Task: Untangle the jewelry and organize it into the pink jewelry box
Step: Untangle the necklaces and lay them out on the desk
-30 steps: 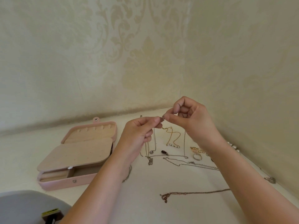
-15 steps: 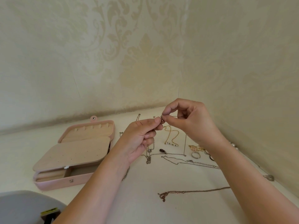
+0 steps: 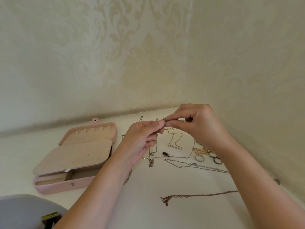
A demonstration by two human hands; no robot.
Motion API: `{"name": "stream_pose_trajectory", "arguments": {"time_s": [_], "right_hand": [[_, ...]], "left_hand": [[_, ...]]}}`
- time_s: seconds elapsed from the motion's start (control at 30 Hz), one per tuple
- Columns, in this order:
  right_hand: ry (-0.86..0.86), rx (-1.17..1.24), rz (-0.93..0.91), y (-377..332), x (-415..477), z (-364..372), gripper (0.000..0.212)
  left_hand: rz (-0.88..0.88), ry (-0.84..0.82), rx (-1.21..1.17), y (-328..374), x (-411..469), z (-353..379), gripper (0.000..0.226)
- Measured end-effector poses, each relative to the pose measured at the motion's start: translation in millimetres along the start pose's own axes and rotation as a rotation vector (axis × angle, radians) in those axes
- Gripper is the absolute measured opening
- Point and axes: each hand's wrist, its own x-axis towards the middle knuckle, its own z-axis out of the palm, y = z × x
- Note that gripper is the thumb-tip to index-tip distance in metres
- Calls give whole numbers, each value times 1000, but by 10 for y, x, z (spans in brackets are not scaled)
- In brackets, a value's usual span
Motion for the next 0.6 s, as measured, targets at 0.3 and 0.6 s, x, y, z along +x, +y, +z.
{"name": "stream_pose_trajectory", "arguments": {"time_s": [0.3,0.6], "right_hand": [[14,-192,-92,52,6,58,9],[103,-342,-195,97,32,172,14]], "left_hand": [[-11,48,-38,-18,19,-6,12],[-44,66,-125,-31,50,8,12]]}}
